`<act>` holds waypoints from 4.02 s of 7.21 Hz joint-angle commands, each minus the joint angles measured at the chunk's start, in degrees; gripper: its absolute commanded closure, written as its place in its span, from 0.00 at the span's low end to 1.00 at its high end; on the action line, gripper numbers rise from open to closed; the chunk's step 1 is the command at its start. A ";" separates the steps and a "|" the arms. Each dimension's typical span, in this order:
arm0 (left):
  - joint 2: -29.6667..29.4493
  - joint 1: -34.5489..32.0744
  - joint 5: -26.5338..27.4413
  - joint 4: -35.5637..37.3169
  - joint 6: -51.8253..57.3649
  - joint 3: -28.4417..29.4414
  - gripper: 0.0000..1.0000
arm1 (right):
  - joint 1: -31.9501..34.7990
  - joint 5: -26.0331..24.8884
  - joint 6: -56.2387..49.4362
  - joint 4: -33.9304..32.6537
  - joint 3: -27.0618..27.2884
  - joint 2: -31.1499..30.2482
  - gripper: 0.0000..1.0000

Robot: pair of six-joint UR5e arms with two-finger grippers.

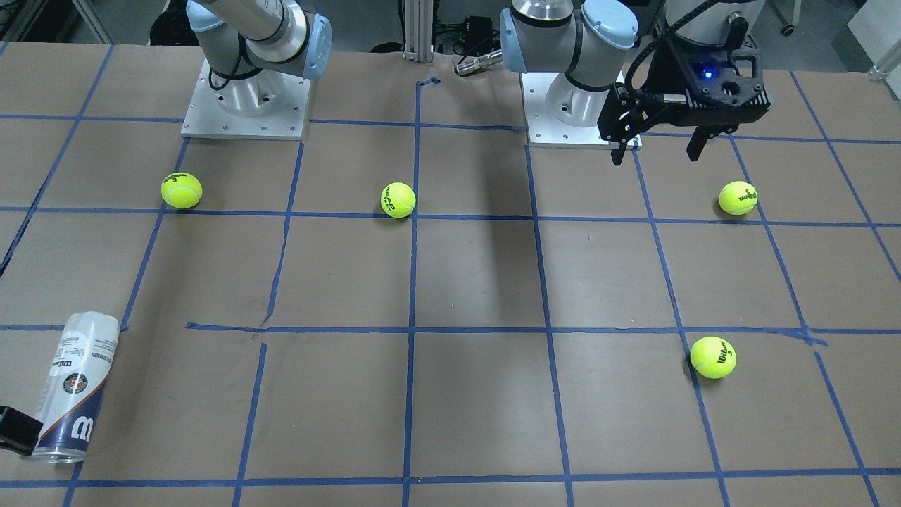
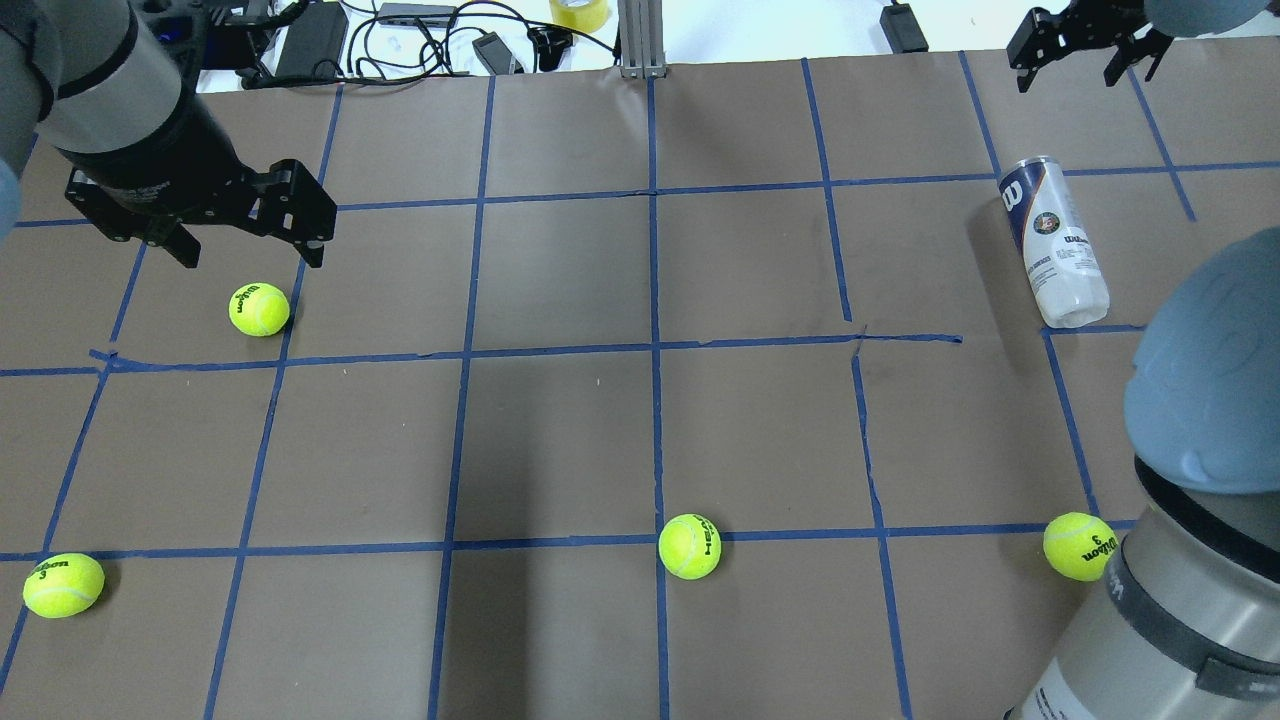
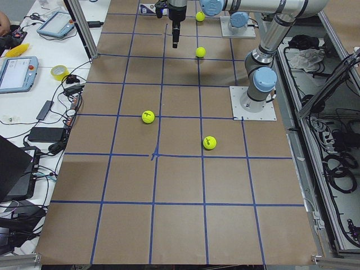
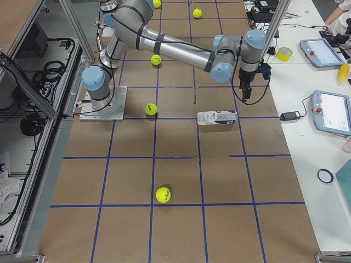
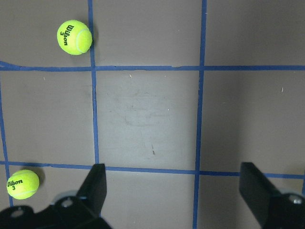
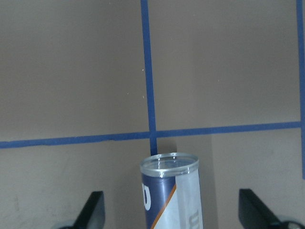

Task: Lift up tennis ball bucket
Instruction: 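Move the right gripper down over the upright Wilson tennis ball can, then close the right gripper around the top of the can, then lift the can with the right gripper and carry it toward table center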

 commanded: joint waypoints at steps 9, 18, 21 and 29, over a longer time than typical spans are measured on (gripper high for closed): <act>0.05 0.03 0.52 0.09 0.48 0.09 0.00 | -2.86 1.05 -4.59 -1.35 2.54 9.03 0.23; 0.23 6.15 2.28 -1.49 2.92 1.40 0.00 | 22.84 7.20 -26.29 1.65 12.74 -11.52 0.72; -0.21 17.32 0.44 -1.58 10.21 3.34 0.00 | 37.61 6.42 -34.72 -2.91 13.26 -10.49 0.81; -0.04 22.79 -3.88 -1.75 14.19 2.29 0.00 | 48.02 3.26 -49.24 -18.30 14.84 0.76 0.82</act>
